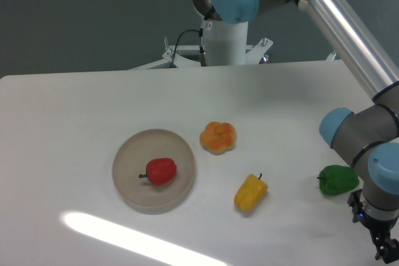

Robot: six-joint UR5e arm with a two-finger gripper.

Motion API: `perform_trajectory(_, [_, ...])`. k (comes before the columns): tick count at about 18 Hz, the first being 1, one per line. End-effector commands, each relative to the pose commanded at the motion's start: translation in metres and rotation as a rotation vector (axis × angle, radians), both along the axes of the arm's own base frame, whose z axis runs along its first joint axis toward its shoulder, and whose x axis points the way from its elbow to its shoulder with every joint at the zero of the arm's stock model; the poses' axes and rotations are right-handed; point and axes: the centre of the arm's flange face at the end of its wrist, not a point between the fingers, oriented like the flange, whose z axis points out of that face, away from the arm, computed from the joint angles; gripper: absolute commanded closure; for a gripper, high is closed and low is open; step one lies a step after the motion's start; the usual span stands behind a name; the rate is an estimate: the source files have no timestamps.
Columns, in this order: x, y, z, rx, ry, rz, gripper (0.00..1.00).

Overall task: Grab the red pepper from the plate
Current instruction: 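Move the gripper from beside the green pepper over to the plate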

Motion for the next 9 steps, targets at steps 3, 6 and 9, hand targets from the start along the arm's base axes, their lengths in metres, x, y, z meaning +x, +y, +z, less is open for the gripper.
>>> perform_trajectory(3, [0.010,0.008,0.001,0.008,-0.010,-0.001,0.00])
perform_trajectory(6, [0.037,0.022,0.013,0.007,-0.022,-0.017,0.00])
perform_trajectory(9, [0.081,0.037,0.027,0.006,-0.048,-0.005,0.00])
